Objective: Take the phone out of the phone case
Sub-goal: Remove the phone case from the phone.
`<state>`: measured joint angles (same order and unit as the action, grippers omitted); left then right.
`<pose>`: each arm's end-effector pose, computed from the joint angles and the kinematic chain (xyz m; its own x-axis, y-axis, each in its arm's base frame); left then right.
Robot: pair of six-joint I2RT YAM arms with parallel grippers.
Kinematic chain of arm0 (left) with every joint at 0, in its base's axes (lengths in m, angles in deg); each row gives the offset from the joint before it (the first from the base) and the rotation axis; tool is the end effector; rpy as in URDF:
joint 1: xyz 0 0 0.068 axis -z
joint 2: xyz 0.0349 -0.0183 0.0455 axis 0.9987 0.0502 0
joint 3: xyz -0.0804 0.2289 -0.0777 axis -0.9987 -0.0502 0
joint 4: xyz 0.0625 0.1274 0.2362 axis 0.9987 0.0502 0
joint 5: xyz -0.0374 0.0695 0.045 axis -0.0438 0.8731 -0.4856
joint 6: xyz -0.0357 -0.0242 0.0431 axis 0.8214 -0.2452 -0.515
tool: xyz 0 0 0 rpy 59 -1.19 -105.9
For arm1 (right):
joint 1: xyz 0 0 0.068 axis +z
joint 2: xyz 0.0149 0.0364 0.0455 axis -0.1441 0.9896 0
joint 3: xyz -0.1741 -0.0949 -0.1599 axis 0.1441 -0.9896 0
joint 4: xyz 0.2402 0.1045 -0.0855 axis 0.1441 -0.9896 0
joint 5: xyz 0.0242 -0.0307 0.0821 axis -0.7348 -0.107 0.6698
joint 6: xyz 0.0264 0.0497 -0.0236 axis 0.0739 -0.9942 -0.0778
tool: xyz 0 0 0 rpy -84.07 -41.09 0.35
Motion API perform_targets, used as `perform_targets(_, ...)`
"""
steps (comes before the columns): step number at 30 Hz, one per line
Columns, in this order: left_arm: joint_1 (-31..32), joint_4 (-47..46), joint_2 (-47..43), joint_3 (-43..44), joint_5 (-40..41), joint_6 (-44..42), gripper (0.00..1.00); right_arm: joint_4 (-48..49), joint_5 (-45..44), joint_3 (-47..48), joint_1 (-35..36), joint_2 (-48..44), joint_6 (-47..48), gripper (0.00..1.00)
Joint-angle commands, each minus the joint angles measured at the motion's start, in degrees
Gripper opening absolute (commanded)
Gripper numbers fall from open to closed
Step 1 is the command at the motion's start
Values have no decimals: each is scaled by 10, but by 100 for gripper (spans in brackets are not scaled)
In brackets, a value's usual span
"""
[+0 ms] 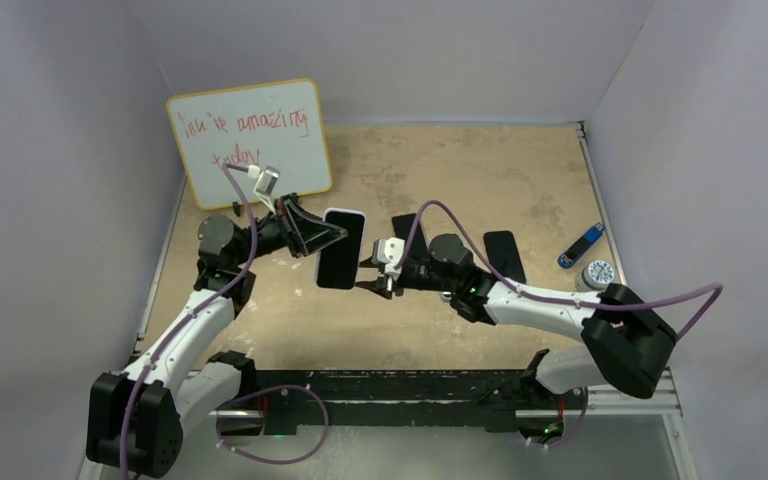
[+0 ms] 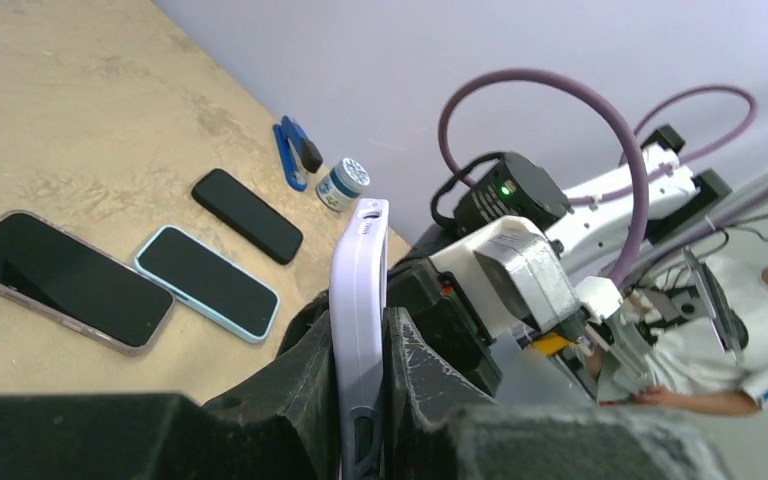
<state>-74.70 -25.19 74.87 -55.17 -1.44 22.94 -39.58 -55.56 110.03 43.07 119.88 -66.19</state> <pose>0.2280 -0.0886 0.2853 -0.6138 -0.3478 -0.7087 0.7020 0.1704 -0.6915 0.1844 0.2654 0.2239 0.2766 -0.0719 -0.9583 -0.9445 0.1636 -0.2849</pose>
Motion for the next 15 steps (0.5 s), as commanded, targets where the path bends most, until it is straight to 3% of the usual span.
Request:
perform_targets(1, 1, -52, -24, -26, 83, 39, 0, 61, -34, -31, -1, -48, -72, 47)
perform_targets(4, 1, -104, -35, -62, 128, 76, 0, 97, -35, -54, -1, -58, -114, 50)
perform_targets(11, 1, -237, -31, -134, 222, 168, 0, 318, -90, -104, -1, -28, -270, 55)
perform_targets(15, 1, -266, -35, -157, 262, 194, 0, 366, -91, -113, -1, -14, -305, 56)
